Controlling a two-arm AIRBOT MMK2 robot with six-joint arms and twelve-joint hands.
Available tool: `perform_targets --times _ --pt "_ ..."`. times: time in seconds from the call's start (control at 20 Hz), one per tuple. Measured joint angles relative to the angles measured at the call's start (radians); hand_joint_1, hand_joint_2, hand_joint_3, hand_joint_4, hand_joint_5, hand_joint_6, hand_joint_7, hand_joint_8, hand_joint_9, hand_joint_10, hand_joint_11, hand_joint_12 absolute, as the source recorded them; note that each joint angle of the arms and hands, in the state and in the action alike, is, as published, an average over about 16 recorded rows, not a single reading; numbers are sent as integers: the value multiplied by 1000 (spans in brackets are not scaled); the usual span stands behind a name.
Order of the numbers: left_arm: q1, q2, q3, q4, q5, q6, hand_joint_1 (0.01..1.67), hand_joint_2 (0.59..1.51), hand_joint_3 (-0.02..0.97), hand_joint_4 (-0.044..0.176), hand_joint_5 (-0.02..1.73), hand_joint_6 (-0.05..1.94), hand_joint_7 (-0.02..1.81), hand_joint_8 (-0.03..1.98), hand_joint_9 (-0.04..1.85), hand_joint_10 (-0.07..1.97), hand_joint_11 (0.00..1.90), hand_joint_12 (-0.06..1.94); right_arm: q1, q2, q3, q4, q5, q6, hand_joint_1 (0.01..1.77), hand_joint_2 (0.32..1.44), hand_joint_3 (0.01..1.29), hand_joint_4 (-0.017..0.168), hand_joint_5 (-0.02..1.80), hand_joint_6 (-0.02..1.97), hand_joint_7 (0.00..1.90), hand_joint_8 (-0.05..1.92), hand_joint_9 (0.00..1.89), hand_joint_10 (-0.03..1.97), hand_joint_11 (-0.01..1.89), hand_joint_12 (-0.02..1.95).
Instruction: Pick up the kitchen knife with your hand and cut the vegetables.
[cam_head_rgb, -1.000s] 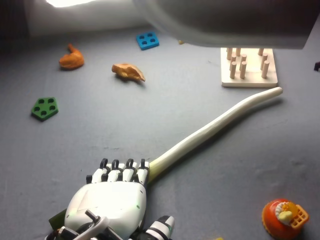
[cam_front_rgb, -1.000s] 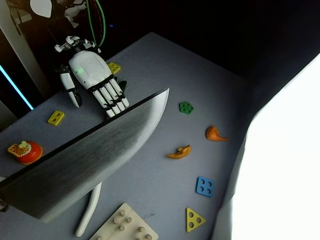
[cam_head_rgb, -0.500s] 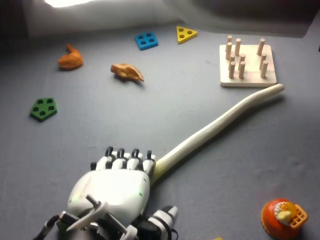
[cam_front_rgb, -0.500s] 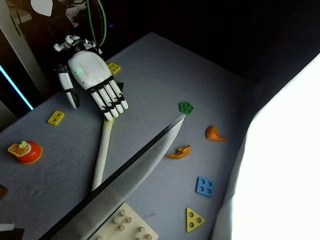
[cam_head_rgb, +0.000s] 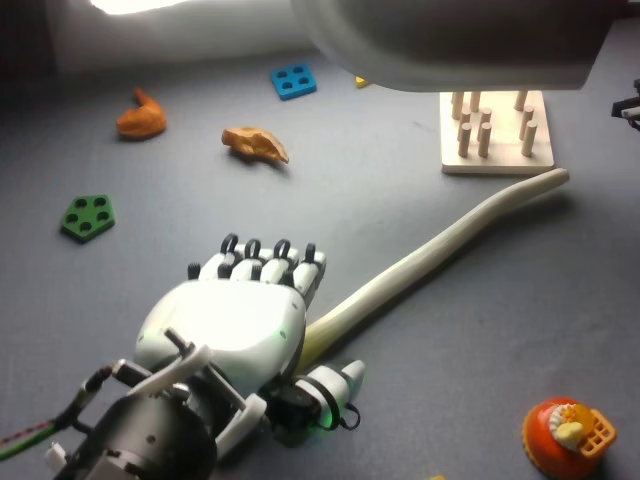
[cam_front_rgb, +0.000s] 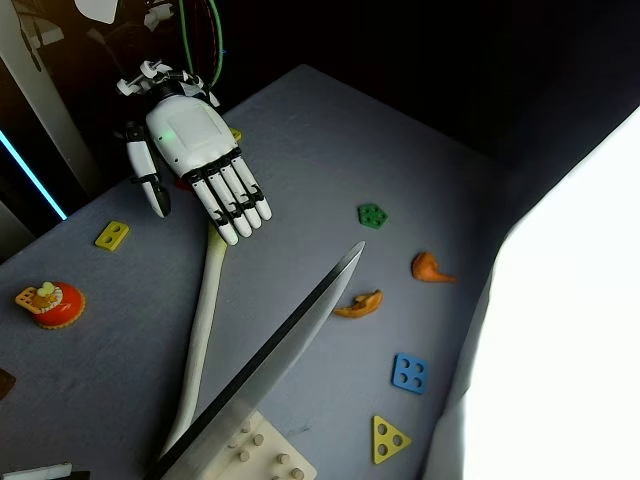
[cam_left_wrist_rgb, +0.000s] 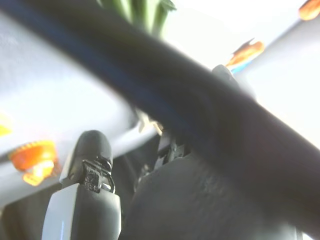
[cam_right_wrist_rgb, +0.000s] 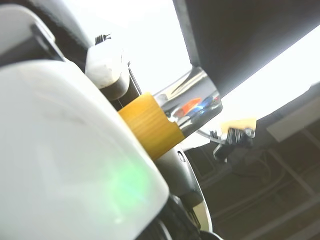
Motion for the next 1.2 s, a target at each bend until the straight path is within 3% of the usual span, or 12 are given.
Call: perform_targets --times 0.6,1.2 --pt "-103 94 15 38 -228 68 279 1329 13 2 84 21 80 10 80 9 19 117 -37 -105 124 -11 -7 11 1566 585 1093 167 1304 1896 1547 1879 1595 1829 1612 1850" --pt "-154 120 18 29 -366 133 286 1328 12 2 93 21 90 11 87 9 19 150 -50 -132 159 -20 -10 19 1565 585 1094 167 1313 1896 1549 1885 1597 1829 1612 1851"
